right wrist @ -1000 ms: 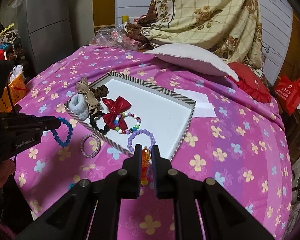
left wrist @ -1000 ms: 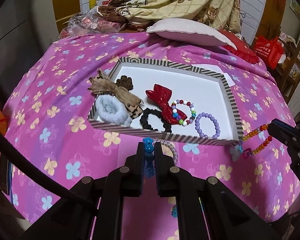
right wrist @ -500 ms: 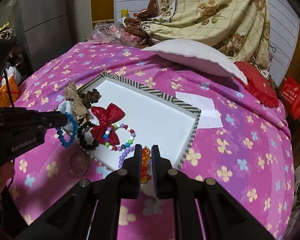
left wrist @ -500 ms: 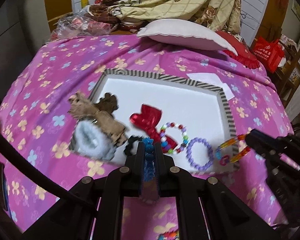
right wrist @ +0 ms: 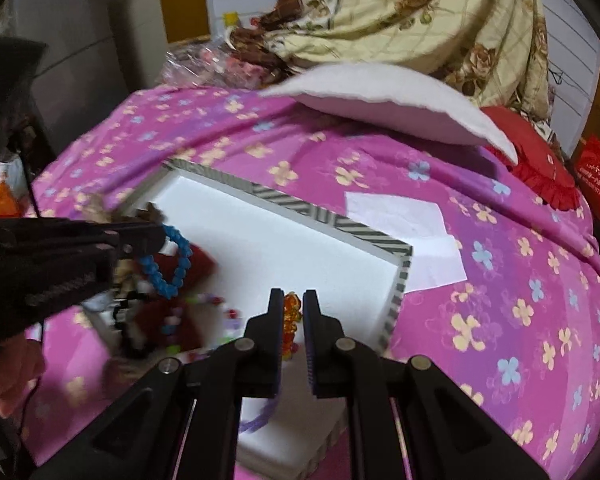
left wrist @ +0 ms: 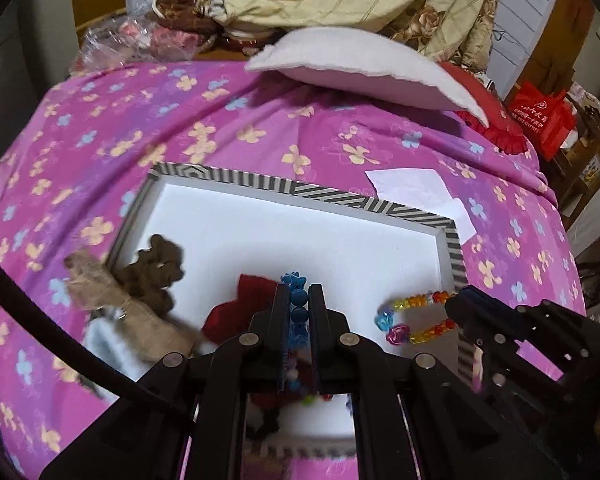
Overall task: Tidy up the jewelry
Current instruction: 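Open both tools to release the bracelets into the tray, then move both open tools back toward the remaining bracelets on the bed cover, then grasp the silver braided bracelet with the left tool while the right tool grasps the green multicolour bead bracelet, then carry both held bracelets over the white tray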
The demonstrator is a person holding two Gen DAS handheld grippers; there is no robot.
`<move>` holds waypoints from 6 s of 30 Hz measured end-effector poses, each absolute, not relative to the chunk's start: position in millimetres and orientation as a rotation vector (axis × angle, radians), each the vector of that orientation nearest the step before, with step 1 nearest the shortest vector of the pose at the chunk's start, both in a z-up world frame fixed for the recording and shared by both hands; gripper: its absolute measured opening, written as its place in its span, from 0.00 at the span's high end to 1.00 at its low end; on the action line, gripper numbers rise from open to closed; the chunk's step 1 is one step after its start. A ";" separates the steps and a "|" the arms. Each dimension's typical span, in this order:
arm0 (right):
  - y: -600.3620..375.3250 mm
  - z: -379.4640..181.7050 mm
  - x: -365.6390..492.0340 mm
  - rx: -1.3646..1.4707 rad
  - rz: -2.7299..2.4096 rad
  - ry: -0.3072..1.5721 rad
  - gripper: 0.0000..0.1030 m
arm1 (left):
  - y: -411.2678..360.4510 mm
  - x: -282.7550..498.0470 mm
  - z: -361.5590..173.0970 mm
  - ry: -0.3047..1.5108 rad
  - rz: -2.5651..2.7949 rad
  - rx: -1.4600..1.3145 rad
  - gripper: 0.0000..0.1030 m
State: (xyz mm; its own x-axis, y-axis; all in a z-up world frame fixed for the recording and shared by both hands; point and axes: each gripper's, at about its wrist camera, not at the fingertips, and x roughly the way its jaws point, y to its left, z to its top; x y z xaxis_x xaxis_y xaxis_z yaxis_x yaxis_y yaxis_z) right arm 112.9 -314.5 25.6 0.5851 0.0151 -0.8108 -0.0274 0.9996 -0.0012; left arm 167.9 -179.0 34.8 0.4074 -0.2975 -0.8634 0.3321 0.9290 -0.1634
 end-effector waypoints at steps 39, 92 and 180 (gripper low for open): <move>-292.6 25.4 24.9 0.093 -0.012 0.921 0.50 | -123.2 108.3 28.2 1.046 -0.314 0.087 0.62; -223.3 -31.6 -90.3 0.047 0.118 1.057 0.44 | -35.6 21.7 8.4 1.068 -0.269 -0.028 0.60; -304.5 27.5 43.7 -0.056 0.043 0.955 0.87 | -172.8 129.3 34.7 1.045 -0.335 0.167 0.81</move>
State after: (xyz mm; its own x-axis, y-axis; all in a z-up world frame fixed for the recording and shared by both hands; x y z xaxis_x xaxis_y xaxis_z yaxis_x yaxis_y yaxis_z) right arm 43.7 -304.5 27.5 0.5766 0.0116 -0.8170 -0.0614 0.9977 -0.0292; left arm 129.3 -172.8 34.7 0.4573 -0.1914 -0.8685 0.3490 0.9369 -0.0227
